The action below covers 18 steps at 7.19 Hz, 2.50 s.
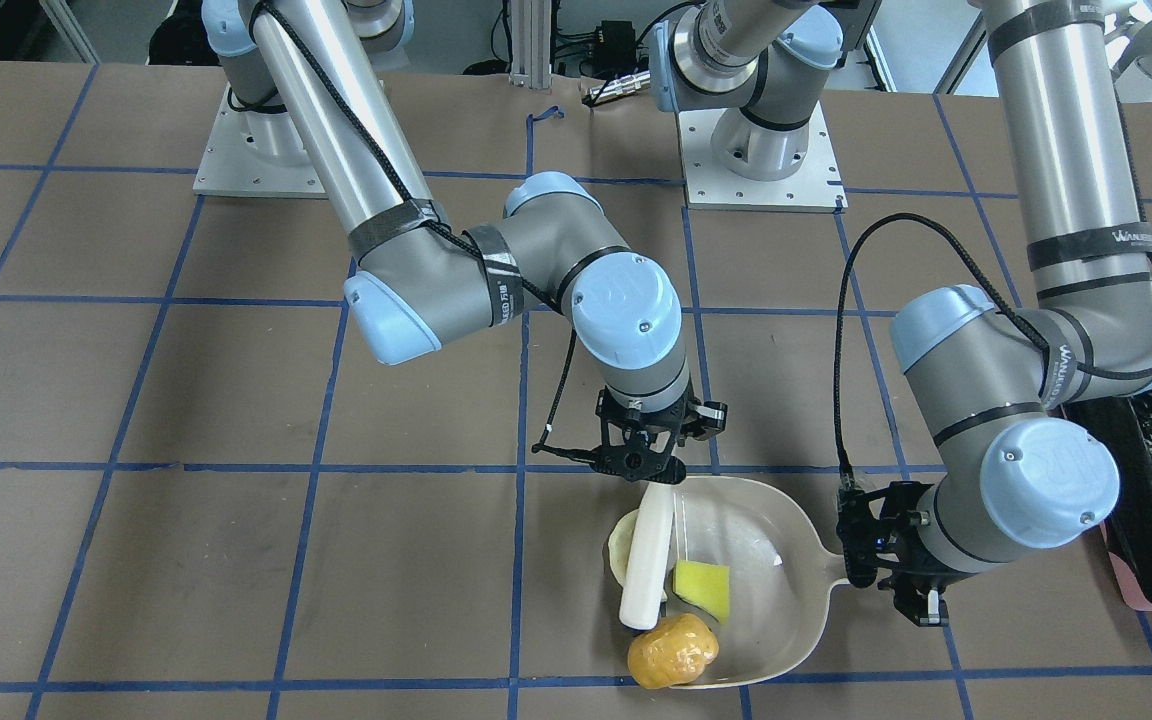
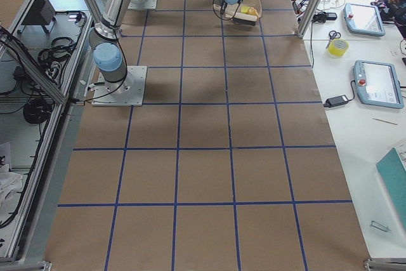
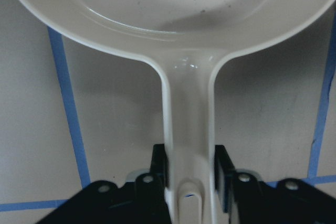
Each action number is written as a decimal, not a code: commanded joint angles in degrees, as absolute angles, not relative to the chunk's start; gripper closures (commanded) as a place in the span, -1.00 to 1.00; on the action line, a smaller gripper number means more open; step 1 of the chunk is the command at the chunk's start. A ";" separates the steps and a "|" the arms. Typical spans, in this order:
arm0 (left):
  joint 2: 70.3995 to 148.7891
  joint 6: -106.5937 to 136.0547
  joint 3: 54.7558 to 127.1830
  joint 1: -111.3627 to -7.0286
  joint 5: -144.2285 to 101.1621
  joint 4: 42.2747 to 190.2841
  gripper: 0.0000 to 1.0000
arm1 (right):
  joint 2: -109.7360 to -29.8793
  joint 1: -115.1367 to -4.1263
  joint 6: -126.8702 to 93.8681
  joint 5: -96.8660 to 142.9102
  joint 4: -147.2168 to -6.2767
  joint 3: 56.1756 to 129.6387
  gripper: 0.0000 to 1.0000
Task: Sweep and dump trash into bin
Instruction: 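Sweep the sponge, apple slice and potato into the dustpan with the right gripper's brush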
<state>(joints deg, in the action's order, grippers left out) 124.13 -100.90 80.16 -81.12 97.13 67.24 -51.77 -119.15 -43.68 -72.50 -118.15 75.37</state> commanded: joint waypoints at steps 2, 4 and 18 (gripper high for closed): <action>124.10 -100.90 80.16 -81.12 96.94 67.24 1.00 | -51.50 -122.07 -46.39 -70.66 -119.09 72.86 1.00; 124.10 -100.90 80.07 -81.04 96.86 67.24 1.00 | -52.55 -122.96 -49.39 -69.43 -120.06 72.95 1.00; 124.54 -100.72 80.07 -81.12 97.21 67.32 1.00 | -48.52 -111.53 -24.63 -84.82 -112.97 73.21 1.00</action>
